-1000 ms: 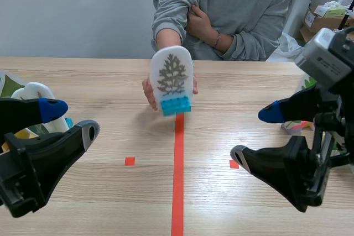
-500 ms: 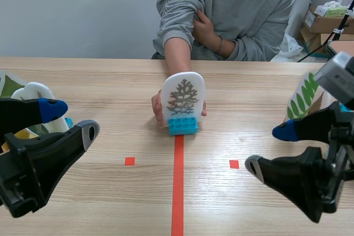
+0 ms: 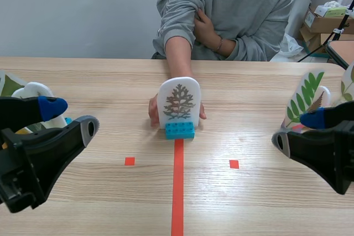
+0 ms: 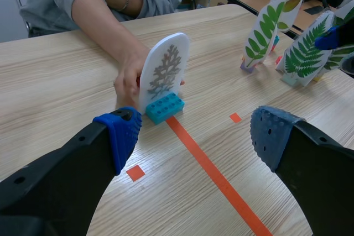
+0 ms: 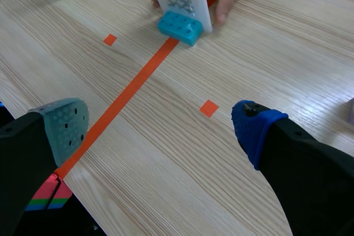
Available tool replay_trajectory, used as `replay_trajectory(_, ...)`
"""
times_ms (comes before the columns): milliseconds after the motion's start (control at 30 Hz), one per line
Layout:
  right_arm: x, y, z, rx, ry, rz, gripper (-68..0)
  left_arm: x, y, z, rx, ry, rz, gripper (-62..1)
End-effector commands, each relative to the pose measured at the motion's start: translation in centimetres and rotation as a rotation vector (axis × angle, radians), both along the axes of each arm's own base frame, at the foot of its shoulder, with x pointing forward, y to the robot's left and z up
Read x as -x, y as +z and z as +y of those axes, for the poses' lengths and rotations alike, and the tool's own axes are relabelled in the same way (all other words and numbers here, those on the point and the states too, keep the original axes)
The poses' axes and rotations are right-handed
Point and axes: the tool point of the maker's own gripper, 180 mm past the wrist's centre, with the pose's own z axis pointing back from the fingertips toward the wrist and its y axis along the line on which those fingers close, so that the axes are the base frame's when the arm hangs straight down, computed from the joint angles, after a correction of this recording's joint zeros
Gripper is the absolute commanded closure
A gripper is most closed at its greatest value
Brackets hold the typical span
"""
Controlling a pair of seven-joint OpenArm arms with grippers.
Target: Do the leaf sorting experiment
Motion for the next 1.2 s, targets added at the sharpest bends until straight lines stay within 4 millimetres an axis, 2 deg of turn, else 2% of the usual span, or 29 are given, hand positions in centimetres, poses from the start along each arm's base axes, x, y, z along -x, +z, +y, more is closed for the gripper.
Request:
replay_trajectory(0, -0.30, 0.86, 0.38, -0.014, 0.014, -0.032, -52.9, -0.08, 0.81, -0.17, 0.015, -0.007, -0.023, -43.7)
replay_trajectory(233, -0.29, 0.80, 0.35, -0.009, 0.014, -0.031, -52.6, -0.07, 0.77, -0.17, 0.013, -0.007, -0.021, -43.7)
replay_trajectory(333, -0.29, 0.79, 0.34, -0.009, 0.014, -0.031, -49.6, -0.07, 0.77, -0.17, 0.013, -0.007, -0.021, -43.7)
replay_trajectory(1167, -0.30, 0.81, 0.34, -0.009, 0.014, -0.032, -49.6, -0.07, 0.76, -0.17, 0.013, -0.007, -0.020, -43.7)
